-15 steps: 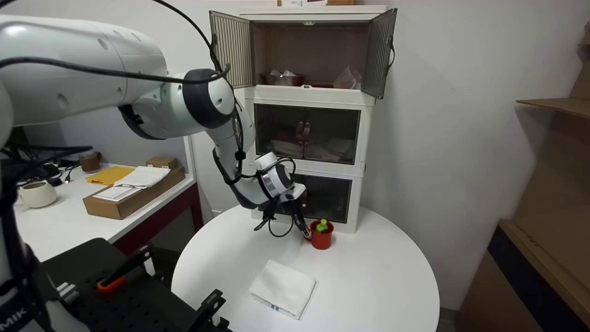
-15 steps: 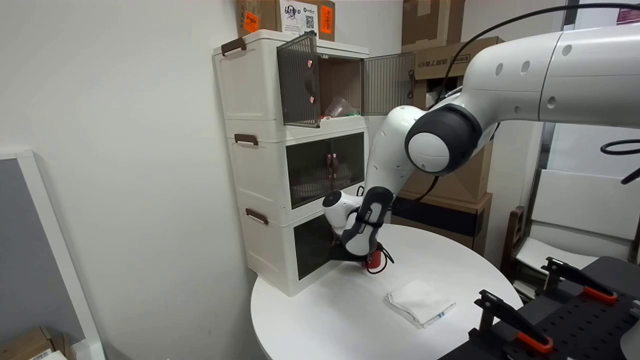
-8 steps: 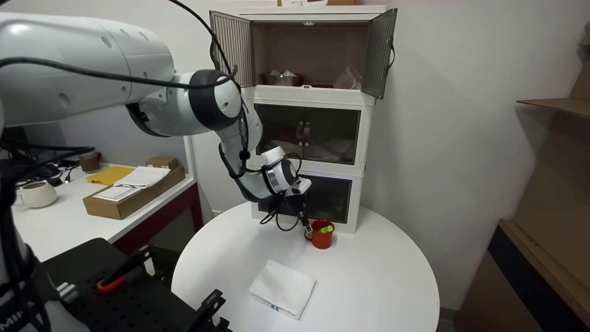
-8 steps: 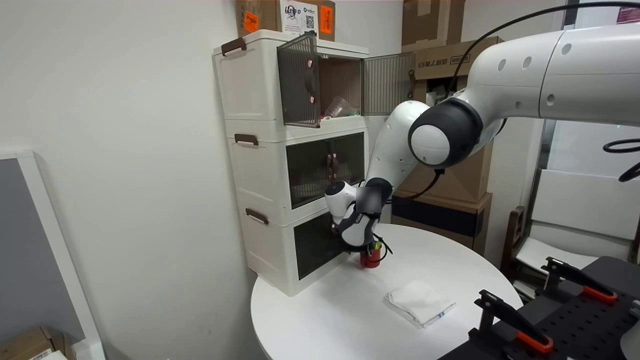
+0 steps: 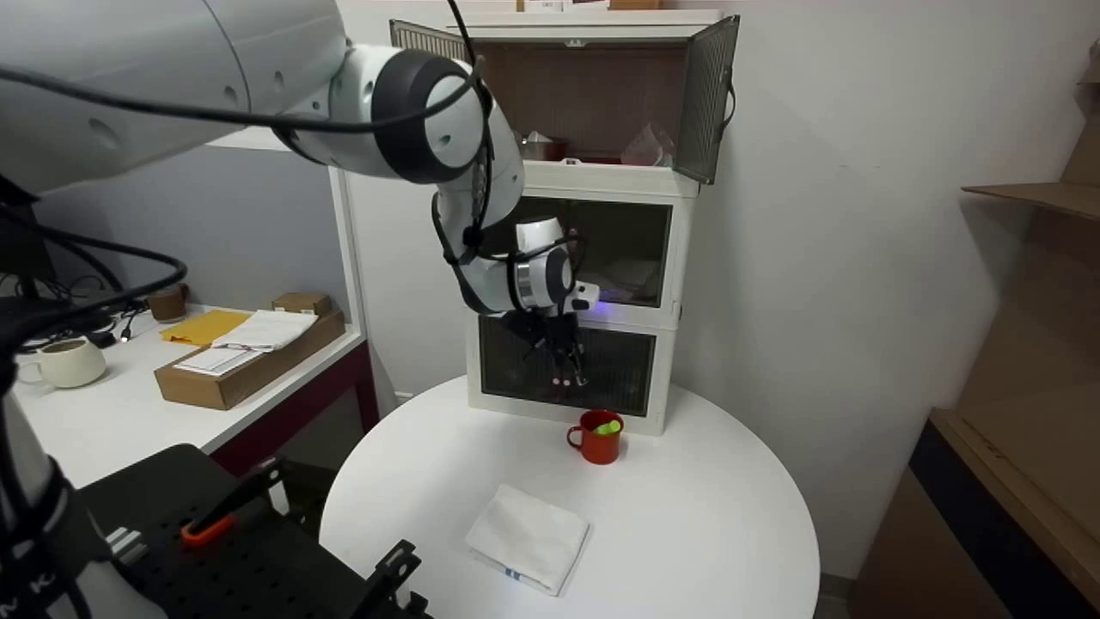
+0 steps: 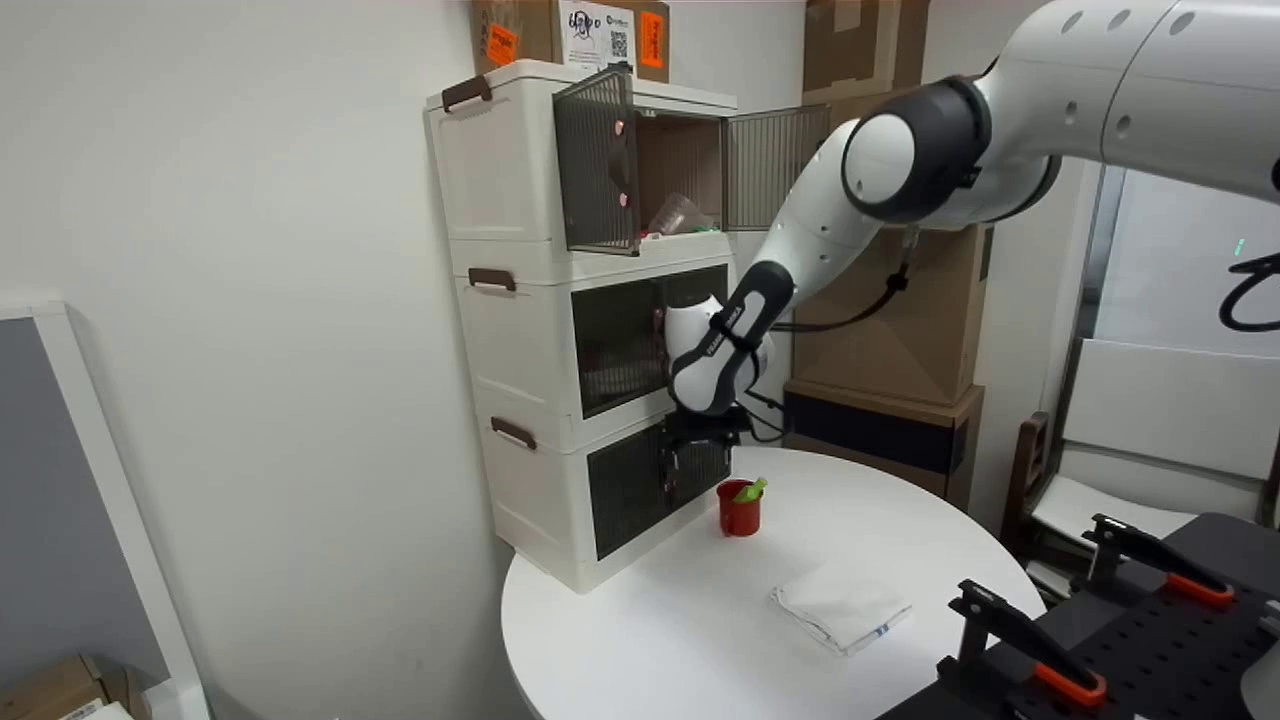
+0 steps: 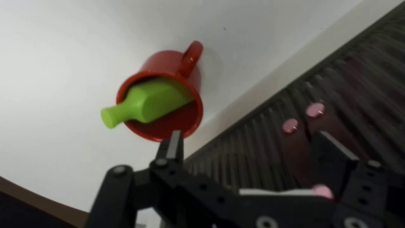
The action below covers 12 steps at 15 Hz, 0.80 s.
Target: Remove the red cup from the top cabinet
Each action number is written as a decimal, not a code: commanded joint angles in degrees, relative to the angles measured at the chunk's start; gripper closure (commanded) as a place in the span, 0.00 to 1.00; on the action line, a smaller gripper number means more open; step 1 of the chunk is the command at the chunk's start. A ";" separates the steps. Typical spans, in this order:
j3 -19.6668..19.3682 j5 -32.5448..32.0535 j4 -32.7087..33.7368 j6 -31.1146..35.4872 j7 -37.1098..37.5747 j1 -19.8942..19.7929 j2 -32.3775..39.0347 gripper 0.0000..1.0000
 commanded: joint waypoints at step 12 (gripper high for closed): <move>10.28 34.00 -31.36 -29.14 -50.43 -3.90 -42.70 0.00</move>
